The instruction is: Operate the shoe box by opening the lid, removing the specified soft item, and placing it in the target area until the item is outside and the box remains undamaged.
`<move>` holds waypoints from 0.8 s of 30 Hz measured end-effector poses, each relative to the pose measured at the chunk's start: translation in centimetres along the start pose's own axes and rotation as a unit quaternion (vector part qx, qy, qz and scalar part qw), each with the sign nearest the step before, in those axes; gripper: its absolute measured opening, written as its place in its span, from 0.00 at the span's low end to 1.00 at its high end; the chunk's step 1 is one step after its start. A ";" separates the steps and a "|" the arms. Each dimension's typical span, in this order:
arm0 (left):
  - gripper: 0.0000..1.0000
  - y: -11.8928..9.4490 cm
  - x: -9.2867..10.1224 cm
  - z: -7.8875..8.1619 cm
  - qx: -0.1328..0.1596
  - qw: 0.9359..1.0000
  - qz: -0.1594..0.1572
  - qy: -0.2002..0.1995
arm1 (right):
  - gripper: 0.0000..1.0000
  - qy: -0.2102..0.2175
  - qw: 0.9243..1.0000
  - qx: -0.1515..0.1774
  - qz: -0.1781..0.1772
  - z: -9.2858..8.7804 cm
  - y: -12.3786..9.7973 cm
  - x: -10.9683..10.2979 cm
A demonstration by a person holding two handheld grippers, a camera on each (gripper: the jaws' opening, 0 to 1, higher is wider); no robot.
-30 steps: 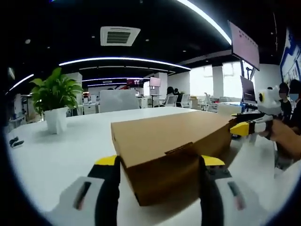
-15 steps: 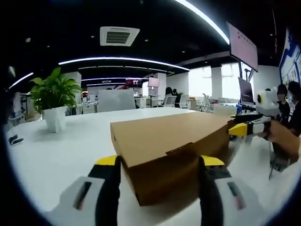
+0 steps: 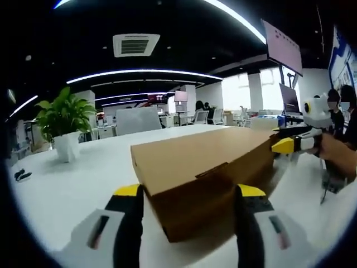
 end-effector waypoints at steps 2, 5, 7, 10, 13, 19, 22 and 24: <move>0.68 -0.1 0.2 0.0 -0.001 1.000 -0.001 0.001 | 0.62 -0.006 1.000 -0.002 -0.002 -0.1 -0.3 -0.1; 0.68 -0.2 0.4 -0.1 -0.005 1.000 -0.001 0.007 | 0.62 -0.007 1.000 -0.004 -0.005 -0.1 -0.6 -0.1; 0.68 -0.3 0.6 -0.2 -0.006 1.000 -0.001 0.008 | 0.62 -0.009 1.000 -0.004 -0.005 -0.1 -0.7 -0.1; 0.70 -0.6 1.0 -0.3 -0.012 1.000 -0.001 0.017 | 0.62 -0.008 1.000 -0.004 -0.004 -0.2 -1.0 -0.1; 0.71 -0.6 1.2 -0.4 -0.016 1.000 -0.001 0.021 | 0.62 -0.009 1.000 -0.002 -0.004 -0.2 -1.1 -0.2; 0.70 -0.7 1.2 -0.4 -0.016 1.000 -0.001 0.018 | 0.62 -0.009 1.000 -0.004 -0.006 -0.3 -1.3 -0.2; 0.69 -0.7 1.2 -0.4 -0.015 1.000 -0.002 0.017 | 0.62 -0.009 1.000 -0.003 -0.006 -0.3 -1.4 -0.2; 0.67 -0.7 1.3 -0.3 -0.015 1.000 -0.001 0.017 | 0.62 -0.009 1.000 -0.004 -0.007 -0.4 -1.5 -0.1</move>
Point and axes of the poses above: the point that each gripper's makers call its tool centre point, and the gripper's own axes: y roughly forward along the fingers, x roughly to its right, z roughly out of its top, the point moved 2 cm from there along -y, roughly backward along the fingers, and after that the axes turned 10 degrees about -y, right-handed, at the moved point
